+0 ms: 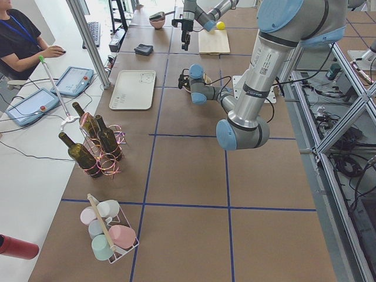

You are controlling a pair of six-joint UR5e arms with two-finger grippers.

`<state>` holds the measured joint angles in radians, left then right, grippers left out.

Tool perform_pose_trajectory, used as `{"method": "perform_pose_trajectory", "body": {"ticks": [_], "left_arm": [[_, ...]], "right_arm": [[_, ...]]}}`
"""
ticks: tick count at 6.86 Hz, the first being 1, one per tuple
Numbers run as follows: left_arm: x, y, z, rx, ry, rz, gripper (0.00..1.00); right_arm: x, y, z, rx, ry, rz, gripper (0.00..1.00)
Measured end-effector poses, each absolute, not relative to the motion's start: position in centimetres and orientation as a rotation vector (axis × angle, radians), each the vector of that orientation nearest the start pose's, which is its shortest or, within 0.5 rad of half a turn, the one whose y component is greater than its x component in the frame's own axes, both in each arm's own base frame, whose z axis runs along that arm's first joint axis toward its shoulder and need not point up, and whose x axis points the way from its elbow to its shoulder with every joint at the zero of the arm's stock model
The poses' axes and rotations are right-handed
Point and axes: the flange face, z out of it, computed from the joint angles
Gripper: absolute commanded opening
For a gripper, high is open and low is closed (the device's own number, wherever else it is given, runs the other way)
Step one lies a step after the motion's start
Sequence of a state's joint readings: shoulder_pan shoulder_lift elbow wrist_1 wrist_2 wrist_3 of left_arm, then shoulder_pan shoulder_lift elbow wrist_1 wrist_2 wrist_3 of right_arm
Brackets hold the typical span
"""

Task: Make sandwich and place on tray
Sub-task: 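Grasp the white plate rim with the left gripper and lift it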

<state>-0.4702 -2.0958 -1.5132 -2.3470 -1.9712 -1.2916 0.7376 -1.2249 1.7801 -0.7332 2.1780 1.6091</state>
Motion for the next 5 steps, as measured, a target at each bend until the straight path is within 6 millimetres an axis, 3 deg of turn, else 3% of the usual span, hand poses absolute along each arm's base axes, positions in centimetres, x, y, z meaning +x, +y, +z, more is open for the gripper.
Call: {"method": "perform_pose_trajectory", "body": {"ticks": [5], "left_arm": [[55.7, -39.7, 28.0, 0.109, 1.284, 0.046, 0.0]], "right_arm": [[-36.0, -44.6, 28.0, -0.027, -1.422, 0.22, 1.0]]}}
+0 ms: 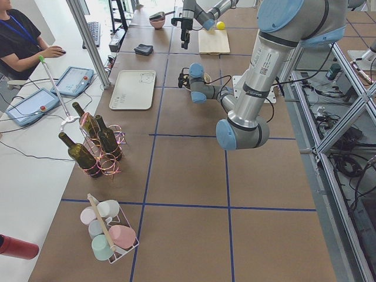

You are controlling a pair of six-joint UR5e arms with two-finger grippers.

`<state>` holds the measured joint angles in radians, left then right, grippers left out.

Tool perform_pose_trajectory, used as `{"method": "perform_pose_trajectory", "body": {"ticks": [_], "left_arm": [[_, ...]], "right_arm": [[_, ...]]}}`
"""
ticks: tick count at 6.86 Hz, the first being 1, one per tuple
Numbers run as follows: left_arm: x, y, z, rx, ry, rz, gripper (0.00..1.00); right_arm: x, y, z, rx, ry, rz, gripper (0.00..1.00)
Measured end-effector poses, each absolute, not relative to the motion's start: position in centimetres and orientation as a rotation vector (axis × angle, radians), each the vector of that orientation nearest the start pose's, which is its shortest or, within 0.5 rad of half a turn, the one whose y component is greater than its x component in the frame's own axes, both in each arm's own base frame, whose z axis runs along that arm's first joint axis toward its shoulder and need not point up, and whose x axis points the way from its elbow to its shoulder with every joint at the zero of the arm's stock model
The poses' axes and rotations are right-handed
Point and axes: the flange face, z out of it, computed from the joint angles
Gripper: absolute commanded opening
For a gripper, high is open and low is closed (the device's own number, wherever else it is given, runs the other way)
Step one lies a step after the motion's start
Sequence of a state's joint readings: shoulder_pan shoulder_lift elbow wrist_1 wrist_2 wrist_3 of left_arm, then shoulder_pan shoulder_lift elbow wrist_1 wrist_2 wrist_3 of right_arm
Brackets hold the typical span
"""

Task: Make sandwich and place on tray
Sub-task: 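Grasp the white plate rim with the left gripper and lift it, then carry the plate with the left gripper onto the bear-printed tray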

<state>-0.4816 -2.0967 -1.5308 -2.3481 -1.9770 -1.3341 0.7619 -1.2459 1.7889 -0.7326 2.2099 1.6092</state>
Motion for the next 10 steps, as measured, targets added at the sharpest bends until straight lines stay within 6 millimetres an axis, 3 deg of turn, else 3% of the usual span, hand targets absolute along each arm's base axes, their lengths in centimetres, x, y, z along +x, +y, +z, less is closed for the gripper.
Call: {"method": "perform_pose_trajectory", "body": {"ticks": [3, 5, 7, 10], "left_arm": [[52.4, -42.7, 26.2, 0.071, 1.312, -0.013, 0.0], [51.5, -46.2, 22.8, 0.035, 1.297, -0.134, 0.0], [51.0, -51.6, 21.1, 0.017, 1.265, -0.286, 0.0], [50.4, -59.9, 22.2, 0.087, 1.187, -0.459, 0.0]], "right_arm": [[-31.1, -44.8, 29.7, -0.075, -1.42, 0.215, 1.0], [-28.4, -44.7, 30.3, -0.091, -1.422, 0.216, 1.0], [-27.2, -44.8, 30.5, -0.1, -1.423, 0.217, 1.0], [-27.0, -45.2, 30.3, -0.093, -1.423, 0.226, 1.0]]}}
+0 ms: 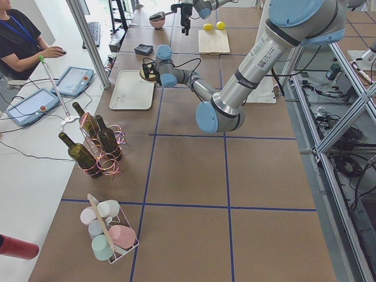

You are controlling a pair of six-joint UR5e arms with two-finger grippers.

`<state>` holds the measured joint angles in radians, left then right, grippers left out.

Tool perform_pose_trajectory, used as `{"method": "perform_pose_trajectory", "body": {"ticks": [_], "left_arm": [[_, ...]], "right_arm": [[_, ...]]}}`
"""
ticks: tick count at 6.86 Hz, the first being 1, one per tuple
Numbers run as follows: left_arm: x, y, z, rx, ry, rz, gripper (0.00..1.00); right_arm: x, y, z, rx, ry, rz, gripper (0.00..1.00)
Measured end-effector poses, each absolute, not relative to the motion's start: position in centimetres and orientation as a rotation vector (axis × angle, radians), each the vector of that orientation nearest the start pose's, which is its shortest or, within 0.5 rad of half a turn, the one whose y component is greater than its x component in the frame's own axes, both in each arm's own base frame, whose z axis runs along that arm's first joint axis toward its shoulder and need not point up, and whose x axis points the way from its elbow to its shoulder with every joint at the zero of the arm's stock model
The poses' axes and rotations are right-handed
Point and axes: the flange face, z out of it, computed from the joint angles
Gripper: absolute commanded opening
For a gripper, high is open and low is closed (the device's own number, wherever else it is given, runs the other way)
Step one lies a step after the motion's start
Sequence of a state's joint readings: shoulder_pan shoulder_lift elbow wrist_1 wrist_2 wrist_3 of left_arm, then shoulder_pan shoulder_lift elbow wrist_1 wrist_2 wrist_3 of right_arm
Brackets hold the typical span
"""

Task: Make sandwich and place on tray
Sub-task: 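Carry the plate with the left gripper onto the bear-printed tray, then lower the plate onto the tray and open the left gripper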

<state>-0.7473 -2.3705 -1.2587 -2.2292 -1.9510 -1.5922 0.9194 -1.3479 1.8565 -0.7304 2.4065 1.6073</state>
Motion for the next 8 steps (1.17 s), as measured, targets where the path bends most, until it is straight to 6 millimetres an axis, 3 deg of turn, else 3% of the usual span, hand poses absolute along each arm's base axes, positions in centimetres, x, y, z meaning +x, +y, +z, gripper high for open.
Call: {"method": "perform_pose_trajectory", "body": {"ticks": [2, 4, 6, 8], "left_arm": [[50.9, -64.1, 24.1, 0.082, 1.189, -0.568, 0.0], [52.1, -66.9, 26.9, 0.038, 1.214, -0.765, 0.0], [53.3, -68.2, 29.3, 0.019, 1.194, -0.864, 0.0], [54.9, -67.8, 29.3, 0.007, 1.183, -0.862, 0.0]], "right_arm": [[-27.0, -45.4, 30.4, -0.091, -1.422, 0.229, 1.0], [-26.9, -45.5, 30.5, -0.091, -1.42, 0.232, 1.0], [-26.7, -45.6, 30.5, -0.089, -1.42, 0.237, 1.0], [-26.3, -45.9, 30.6, -0.086, -1.418, 0.245, 1.0]]}}
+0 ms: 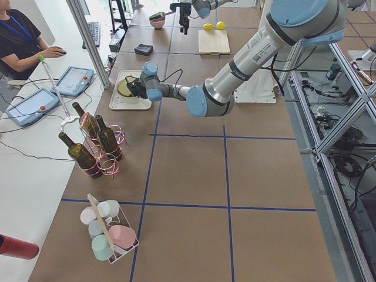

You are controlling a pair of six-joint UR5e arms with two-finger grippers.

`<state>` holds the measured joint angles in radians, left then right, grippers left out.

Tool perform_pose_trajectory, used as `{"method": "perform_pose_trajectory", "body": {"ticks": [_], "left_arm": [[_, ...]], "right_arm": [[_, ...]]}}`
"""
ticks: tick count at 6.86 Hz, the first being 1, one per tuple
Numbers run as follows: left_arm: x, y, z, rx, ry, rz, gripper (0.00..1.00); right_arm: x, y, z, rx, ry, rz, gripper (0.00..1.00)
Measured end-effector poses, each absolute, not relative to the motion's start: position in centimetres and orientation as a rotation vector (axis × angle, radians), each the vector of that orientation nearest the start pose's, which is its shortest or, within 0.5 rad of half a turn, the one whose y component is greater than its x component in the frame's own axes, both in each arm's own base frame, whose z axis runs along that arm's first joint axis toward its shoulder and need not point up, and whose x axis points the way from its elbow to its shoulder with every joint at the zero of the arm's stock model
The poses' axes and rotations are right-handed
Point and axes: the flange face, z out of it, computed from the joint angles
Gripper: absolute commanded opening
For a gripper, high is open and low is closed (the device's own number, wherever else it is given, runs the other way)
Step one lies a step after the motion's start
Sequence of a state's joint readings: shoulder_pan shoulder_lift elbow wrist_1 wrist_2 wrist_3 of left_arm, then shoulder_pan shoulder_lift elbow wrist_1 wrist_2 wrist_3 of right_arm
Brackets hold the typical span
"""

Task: Make sandwich and place on tray
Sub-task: 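Lower the plate onto the tray and open the left gripper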

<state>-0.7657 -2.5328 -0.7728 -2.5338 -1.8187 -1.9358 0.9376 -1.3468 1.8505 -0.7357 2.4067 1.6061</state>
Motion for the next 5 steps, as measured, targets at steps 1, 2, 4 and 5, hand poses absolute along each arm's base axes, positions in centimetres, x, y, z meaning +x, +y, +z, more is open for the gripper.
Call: {"method": "perform_pose_trajectory", "body": {"ticks": [1, 2, 4, 5], "left_arm": [[55.44, -67.5, 29.0, 0.005, 1.185, -0.852, 0.52], [55.77, -67.26, 28.79, 0.018, 1.185, -0.823, 0.59], [55.93, -67.1, 28.68, 0.058, 1.18, -0.759, 0.63], [55.77, -67.12, 28.46, 0.074, 1.181, -0.737, 0.63]], "right_arm": [[-26.16, -46.01, 30.61, -0.083, -1.418, 0.249, 1.0], [-26.11, -46.04, 30.61, -0.083, -1.418, 0.25, 1.0], [-26.15, -46.15, 30.5, -0.085, -1.415, 0.253, 1.0], [-26.19, -46.2, 30.42, -0.085, -1.414, 0.255, 1.0]]}}
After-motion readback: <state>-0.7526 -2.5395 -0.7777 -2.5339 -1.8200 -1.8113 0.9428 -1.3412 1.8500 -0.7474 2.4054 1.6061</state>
